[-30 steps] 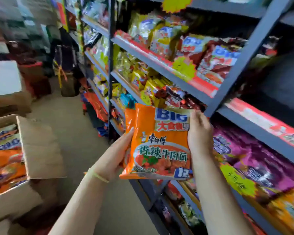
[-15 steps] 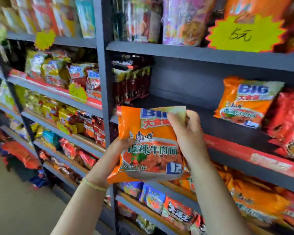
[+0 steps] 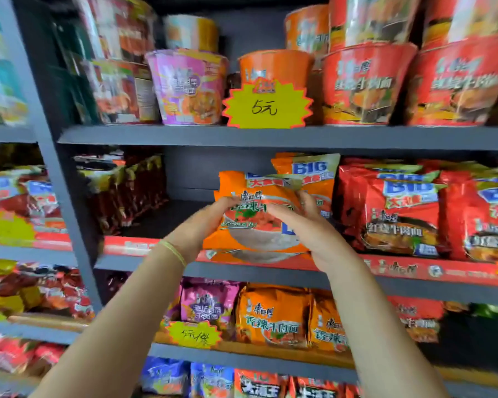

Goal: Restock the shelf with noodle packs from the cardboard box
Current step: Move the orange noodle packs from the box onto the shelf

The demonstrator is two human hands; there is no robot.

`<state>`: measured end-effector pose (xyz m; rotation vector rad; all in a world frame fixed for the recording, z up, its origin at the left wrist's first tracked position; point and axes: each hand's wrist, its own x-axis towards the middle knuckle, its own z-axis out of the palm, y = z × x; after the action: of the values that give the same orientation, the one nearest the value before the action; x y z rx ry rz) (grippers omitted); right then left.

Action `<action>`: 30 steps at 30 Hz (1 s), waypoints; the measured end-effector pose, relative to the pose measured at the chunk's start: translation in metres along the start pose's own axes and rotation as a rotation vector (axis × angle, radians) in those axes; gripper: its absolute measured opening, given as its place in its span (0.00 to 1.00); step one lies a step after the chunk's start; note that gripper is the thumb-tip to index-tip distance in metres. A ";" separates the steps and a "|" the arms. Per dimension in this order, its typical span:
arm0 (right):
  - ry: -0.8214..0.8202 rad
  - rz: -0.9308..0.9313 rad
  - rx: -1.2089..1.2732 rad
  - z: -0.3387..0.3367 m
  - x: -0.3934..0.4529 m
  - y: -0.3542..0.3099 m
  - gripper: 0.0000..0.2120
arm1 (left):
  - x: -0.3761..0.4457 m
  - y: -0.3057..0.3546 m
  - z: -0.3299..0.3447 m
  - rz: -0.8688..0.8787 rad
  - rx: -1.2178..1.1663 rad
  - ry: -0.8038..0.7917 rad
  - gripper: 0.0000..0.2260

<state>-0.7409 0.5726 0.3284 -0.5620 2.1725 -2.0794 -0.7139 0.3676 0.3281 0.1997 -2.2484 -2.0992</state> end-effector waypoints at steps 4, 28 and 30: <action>0.091 -0.023 -0.025 -0.021 0.006 0.002 0.41 | 0.010 0.019 0.018 0.000 0.021 -0.238 0.22; 0.170 -0.201 -1.283 -0.030 -0.010 0.050 0.31 | 0.091 0.002 0.072 0.224 0.299 -0.177 0.33; 0.151 -0.160 -1.276 -0.030 -0.004 0.050 0.32 | 0.092 0.001 0.074 0.247 0.317 -0.148 0.32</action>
<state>-0.7564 0.6034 0.2806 -0.6256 3.4066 -0.4833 -0.8152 0.4281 0.3195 -0.2181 -2.5286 -1.6816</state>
